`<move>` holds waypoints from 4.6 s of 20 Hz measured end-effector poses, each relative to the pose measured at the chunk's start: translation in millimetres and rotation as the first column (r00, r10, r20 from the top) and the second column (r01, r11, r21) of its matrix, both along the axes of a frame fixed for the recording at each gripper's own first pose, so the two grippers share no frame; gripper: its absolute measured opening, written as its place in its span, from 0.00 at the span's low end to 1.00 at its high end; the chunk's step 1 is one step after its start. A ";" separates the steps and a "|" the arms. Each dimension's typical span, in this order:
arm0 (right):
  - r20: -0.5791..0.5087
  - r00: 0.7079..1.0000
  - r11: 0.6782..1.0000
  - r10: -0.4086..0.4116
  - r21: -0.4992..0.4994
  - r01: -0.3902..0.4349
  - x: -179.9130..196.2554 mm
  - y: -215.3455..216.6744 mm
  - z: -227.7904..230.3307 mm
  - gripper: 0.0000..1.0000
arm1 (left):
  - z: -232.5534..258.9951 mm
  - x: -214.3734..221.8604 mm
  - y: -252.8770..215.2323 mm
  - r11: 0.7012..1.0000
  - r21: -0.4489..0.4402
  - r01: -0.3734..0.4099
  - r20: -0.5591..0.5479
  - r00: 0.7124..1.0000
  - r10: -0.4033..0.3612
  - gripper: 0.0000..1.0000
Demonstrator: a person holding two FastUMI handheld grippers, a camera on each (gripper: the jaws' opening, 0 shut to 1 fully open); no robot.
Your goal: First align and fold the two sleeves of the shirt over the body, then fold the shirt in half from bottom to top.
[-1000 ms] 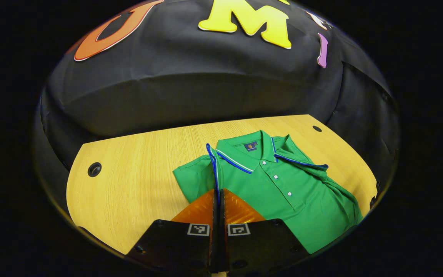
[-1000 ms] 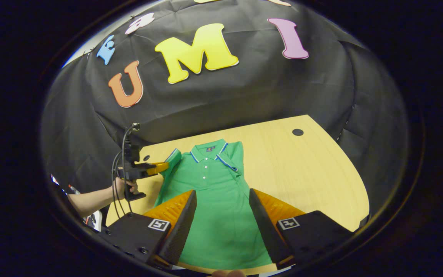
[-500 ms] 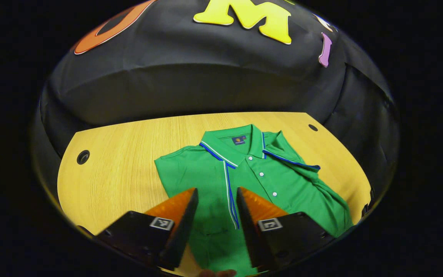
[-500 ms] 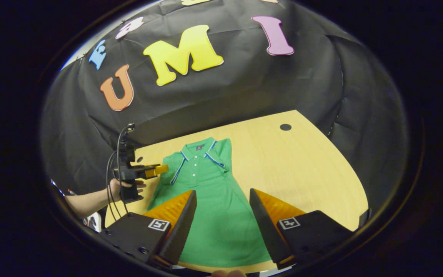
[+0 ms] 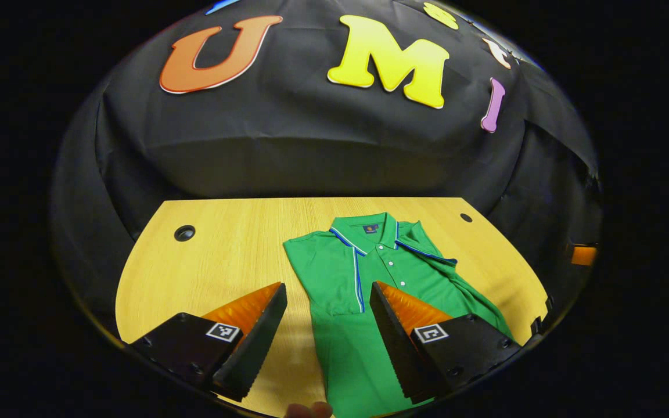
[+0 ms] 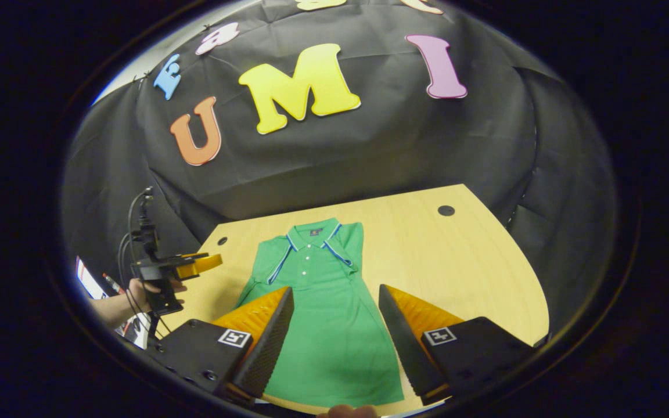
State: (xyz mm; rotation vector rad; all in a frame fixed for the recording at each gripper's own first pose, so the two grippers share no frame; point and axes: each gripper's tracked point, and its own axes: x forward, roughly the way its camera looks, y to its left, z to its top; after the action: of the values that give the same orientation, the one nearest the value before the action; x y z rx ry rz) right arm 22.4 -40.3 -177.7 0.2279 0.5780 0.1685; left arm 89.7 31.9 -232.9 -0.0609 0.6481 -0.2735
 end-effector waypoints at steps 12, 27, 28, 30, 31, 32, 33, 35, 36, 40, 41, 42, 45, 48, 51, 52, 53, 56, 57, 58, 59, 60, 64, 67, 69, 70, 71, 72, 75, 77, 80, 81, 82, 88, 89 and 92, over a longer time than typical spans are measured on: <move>-0.306 0.912 0.933 0.275 0.314 -0.176 -58.1 9.4 -68.9 0.96 | -33.7 -207.5 12.0 0.939 -0.344 0.017 -0.312 0.941 -0.132 0.94; -0.690 0.646 0.854 0.327 0.509 0.111 -142.6 -73.4 -204.4 0.96 | -81.5 -310.6 13.1 0.718 -0.642 -0.270 -0.641 0.703 -0.308 0.94; -0.700 0.633 0.854 0.329 0.507 0.117 -145.9 -72.7 -209.3 0.96 | -85.1 -309.8 13.3 0.717 -0.640 -0.276 -0.644 0.702 -0.305 0.94; -0.708 0.609 0.845 0.358 0.523 0.111 -156.6 -66.1 -213.7 0.96 | -93.7 -313.3 7.1 0.717 -0.636 -0.286 -0.668 0.669 -0.326 0.94; -0.708 0.601 0.841 0.369 0.530 0.107 -159.5 -62.7 -213.1 0.96 | -96.6 -317.0 4.2 0.721 -0.633 -0.281 -0.678 0.651 -0.341 0.94; -0.706 0.600 0.842 0.377 0.531 0.097 -161.8 -60.5 -213.7 0.96 | -101.6 -320.8 2.5 0.727 -0.628 -0.276 -0.686 0.637 -0.351 0.94; -0.707 0.599 0.848 0.376 0.523 0.085 -161.4 -58.6 -215.7 0.96 | -101.1 -322.4 -0.3 0.722 -0.635 -0.274 -0.686 0.631 -0.363 0.94; -0.703 0.602 0.846 0.379 0.526 0.082 -158.9 -50.0 -216.6 0.88 | -103.1 -315.4 -9.6 0.714 -0.645 -0.272 -0.677 0.637 -0.369 0.93; -0.698 0.606 0.843 0.382 0.532 0.082 -156.5 -44.6 -216.6 0.88 | -103.1 -317.1 -14.8 0.710 -0.650 -0.271 -0.675 0.636 -0.374 0.92; -0.679 0.616 0.817 0.398 0.569 0.099 -148.3 -24.8 -215.3 0.92 | -105.0 -310.7 -32.3 0.687 -0.674 -0.271 -0.655 0.651 -0.385 0.89; -0.674 0.620 0.812 0.401 0.575 0.099 -146.3 -20.8 -215.0 0.89 | -105.8 -309.7 -34.7 0.686 -0.676 -0.269 -0.648 0.660 -0.380 0.89; -0.669 0.624 0.810 0.403 0.578 0.096 -144.3 -15.6 -215.6 0.89 | -106.1 -306.4 -37.7 0.683 -0.679 -0.270 -0.644 0.666 -0.377 0.89; -0.659 0.633 0.809 0.406 0.582 0.088 -140.0 -3.3 -215.9 0.92 | -106.4 -295.3 -46.4 0.665 -0.689 -0.287 -0.634 0.684 -0.362 0.89; -0.667 0.638 0.823 0.385 0.561 0.091 -133.5 10.3 -221.0 0.88 | -107.5 -285.2 -54.1 0.660 -0.693 -0.291 -0.623 0.702 -0.346 0.88; -0.663 0.652 0.828 0.367 0.552 0.096 -126.5 28.7 -224.8 0.63 | -111.8 -285.2 -56.9 0.672 -0.682 -0.287 -0.627 0.703 -0.336 0.95; -0.664 0.654 0.824 0.363 0.556 0.107 -123.9 36.0 -226.7 0.61 | -113.5 -284.4 -56.9 0.676 -0.677 -0.290 -0.632 0.699 -0.334 0.83; -0.673 0.653 0.829 0.348 0.546 0.120 -123.4 39.9 -232.8 0.65 | -115.8 -281.8 -57.2 0.679 -0.669 -0.302 -0.641 0.697 -0.321 0.78; -0.668 0.662 0.797 0.341 0.578 0.172 -114.5 51.1 -233.5 0.28 | -126.3 -275.5 -58.2 0.687 -0.638 -0.349 -0.676 0.680 -0.283 0.63; -0.665 0.664 0.781 0.341 0.593 0.193 -112.5 55.1 -233.7 0.28 | -125.4 -271.8 -60.3 0.672 -0.644 -0.366 -0.677 0.682 -0.277 0.51; -0.662 0.666 0.768 0.345 0.606 0.205 -112.8 56.6 -232.7 0.28 | -127.1 -269.9 -60.3 0.668 -0.637 -0.385 -0.685 0.680 -0.261 0.55; -0.663 0.668 0.768 0.337 0.604 0.212 -112.4 59.4 -237.0 0.23 | -134.8 -268.3 -60.9 0.677 -0.617 -0.401 -0.699 0.676 -0.236 0.45; -0.668 0.672 0.769 0.321 0.598 0.227 -110.8 59.0 -241.4 0.13 | -137.1 -265.2 -60.1 0.674 -0.610 -0.417 -0.704 0.675 -0.219 0.34; -0.665 0.672 0.744 0.327 0.619 0.251 -108.8 59.0 -233.0 0.05 | -127.5 -258.8 -63.9 0.673 -0.616 -0.410 -0.687 0.697 -0.204 0.06; -0.634 0.697 0.720 0.336 0.650 0.243 -106.4 59.1 -215.0 0.04 | -113.4 -246.8 -64.9 0.682 -0.629 -0.372 -0.644 0.741 -0.190 0.04; -0.609 0.715 0.698 0.344 0.675 0.238 -105.5 58.6 -200.4 0.04 | -103.7 -237.9 -68.6 0.675 -0.644 -0.361 -0.621 0.761 -0.185 0.04; -0.598 0.722 0.690 0.347 0.684 0.235 -104.2 58.9 -192.9 0.00 | -98.5 -235.4 -70.6 0.677 -0.644 -0.357 -0.617 0.765 -0.184 0.04; -0.588 0.731 0.685 0.346 0.691 0.231 -103.2 57.5 -186.5 0.04 | -94.9 -234.9 -70.2 0.690 -0.635 -0.347 -0.614 0.768 -0.180 0.04; -0.575 0.741 0.677 0.347 0.700 0.227 -100.6 57.0 -177.7 0.04 | -92.8 -234.6 -68.0 0.712 -0.617 -0.335 -0.613 0.772 -0.168 0.03; -0.525 0.776 0.648 0.350 0.734 0.204 -90.6 54.3 -147.1 0.04 | -84.2 -227.3 -63.2 0.768 -0.570 -0.294 -0.596 0.791 -0.140 0.04; -0.489 0.801 0.631 0.346 0.753 0.188 -78.8 51.8 -128.5 0.04 | -74.9 -216.2 -61.5 0.785 -0.556 -0.274 -0.571 0.812 -0.120 0.04; -0.448 0.827 0.598 0.339 0.781 0.178 -59.6 50.2 -111.7 0.04 | -61.8 -201.9 -64.8 0.781 -0.565 -0.267 -0.551 0.826 -0.116 0.04; -0.440 0.832 0.586 0.338 0.790 0.180 -53.8 51.2 -108.2 0.04 | -61.5 -197.8 -66.5 0.787 -0.556 -0.265 -0.552 0.826 -0.112 0.04; -0.432 0.836 0.573 0.339 0.799 0.181 -46.8 53.1 -103.6 0.04 | -59.7 -192.9 -65.9 0.796 -0.545 -0.263 -0.548 0.830 -0.101 0.04; -0.347 0.873 0.515 0.342 0.847 0.135 7.7 56.6 -62.3 0.04 | -32.4 -132.7 -67.8 0.823 -0.521 -0.228 -0.475 0.878 -0.057 0.04; -0.332 0.880 0.509 0.340 0.852 0.124 20.3 56.3 -54.6 0.04 | -28.9 -120.3 -69.6 0.831 -0.515 -0.210 -0.461 0.885 -0.062 0.04; -0.294 0.894 0.510 0.337 0.856 0.090 56.1 57.3 -36.6 0.04 | -13.4 -81.6 -69.5 0.853 -0.498 -0.155 -0.413 0.908 -0.076 0.04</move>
State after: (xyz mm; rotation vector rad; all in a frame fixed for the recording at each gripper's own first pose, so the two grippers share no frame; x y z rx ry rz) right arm 78.5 17.0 -214.3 1.2503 0.9290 0.5714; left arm 8.0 -37.5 -246.3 -0.6771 0.9876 -0.3964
